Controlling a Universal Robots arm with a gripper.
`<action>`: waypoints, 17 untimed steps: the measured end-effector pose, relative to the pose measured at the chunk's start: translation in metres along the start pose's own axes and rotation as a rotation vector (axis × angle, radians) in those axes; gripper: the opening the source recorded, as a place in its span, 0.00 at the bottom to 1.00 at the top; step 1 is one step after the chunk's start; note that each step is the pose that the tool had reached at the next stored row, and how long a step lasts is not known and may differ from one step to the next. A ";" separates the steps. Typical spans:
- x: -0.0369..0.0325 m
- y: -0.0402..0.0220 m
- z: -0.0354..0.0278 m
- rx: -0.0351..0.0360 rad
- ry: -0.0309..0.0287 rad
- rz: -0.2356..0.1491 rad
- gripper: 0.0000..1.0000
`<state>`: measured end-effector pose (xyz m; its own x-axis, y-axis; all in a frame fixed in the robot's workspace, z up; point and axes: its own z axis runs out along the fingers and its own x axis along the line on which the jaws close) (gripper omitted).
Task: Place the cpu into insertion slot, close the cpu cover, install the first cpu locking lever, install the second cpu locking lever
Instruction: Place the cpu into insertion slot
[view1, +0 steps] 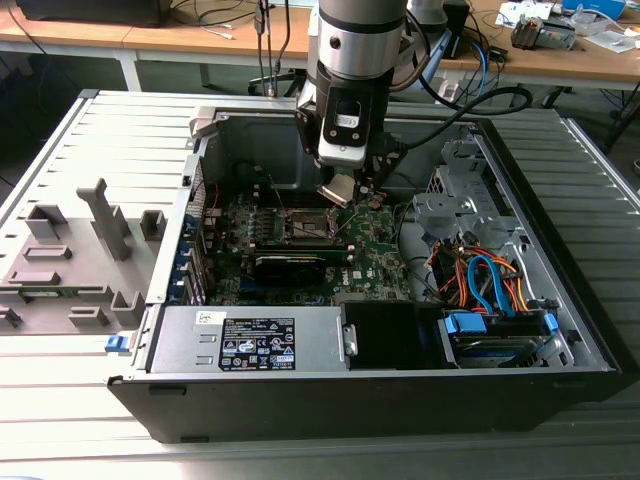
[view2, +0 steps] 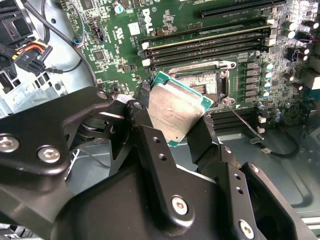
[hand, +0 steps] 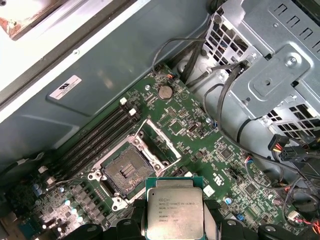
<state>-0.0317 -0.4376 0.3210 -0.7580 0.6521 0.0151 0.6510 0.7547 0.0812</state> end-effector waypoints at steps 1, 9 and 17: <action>0.0000 0.0000 0.0000 0.0000 0.0000 0.001 0.55; 0.0000 0.0000 0.0000 -0.0002 -0.0009 0.012 0.55; 0.0000 0.0000 0.0000 -0.0004 -0.0016 0.020 0.55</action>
<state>-0.0317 -0.4376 0.3210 -0.7450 0.6669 0.0151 0.6656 0.7418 0.0813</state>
